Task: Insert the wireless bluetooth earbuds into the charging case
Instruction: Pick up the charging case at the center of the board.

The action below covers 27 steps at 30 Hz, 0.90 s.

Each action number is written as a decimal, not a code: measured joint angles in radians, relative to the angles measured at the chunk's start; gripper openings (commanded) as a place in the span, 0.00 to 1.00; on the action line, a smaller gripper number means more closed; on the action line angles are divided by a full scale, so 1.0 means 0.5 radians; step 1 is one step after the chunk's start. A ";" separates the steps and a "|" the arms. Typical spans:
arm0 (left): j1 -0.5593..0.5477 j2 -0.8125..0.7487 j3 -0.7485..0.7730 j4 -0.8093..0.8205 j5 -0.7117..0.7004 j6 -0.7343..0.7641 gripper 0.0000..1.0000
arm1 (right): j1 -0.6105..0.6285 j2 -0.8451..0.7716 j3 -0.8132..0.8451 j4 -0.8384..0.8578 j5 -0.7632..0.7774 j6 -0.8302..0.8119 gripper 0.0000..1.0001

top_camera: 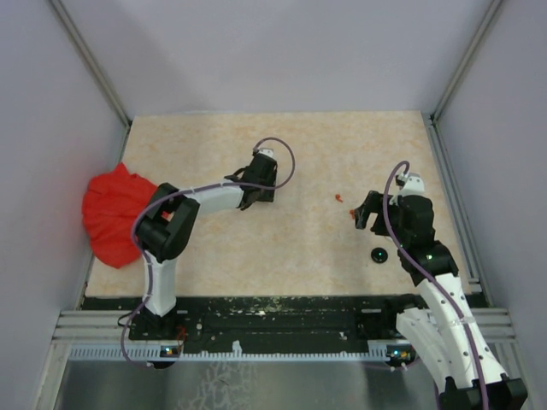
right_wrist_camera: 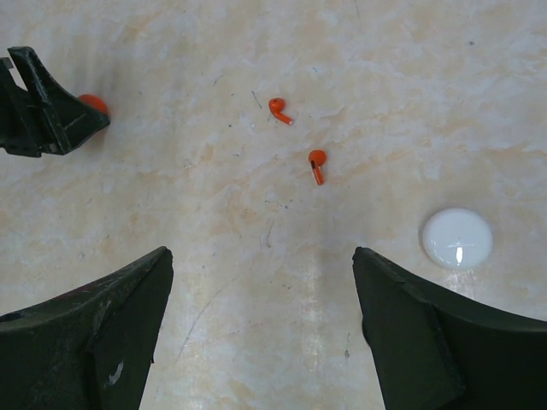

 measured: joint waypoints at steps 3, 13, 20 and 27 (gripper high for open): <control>-0.007 -0.075 -0.110 0.045 0.028 0.055 0.52 | 0.000 0.002 0.000 0.001 -0.025 -0.006 0.85; -0.076 -0.553 -0.584 0.333 0.204 0.325 0.52 | 0.000 0.132 0.018 0.085 -0.345 0.016 0.82; -0.217 -0.825 -0.890 0.678 0.367 0.577 0.53 | 0.000 0.280 0.116 0.189 -0.629 0.079 0.80; -0.399 -0.991 -1.124 0.977 0.491 0.842 0.53 | 0.002 0.520 0.241 0.297 -0.887 0.159 0.78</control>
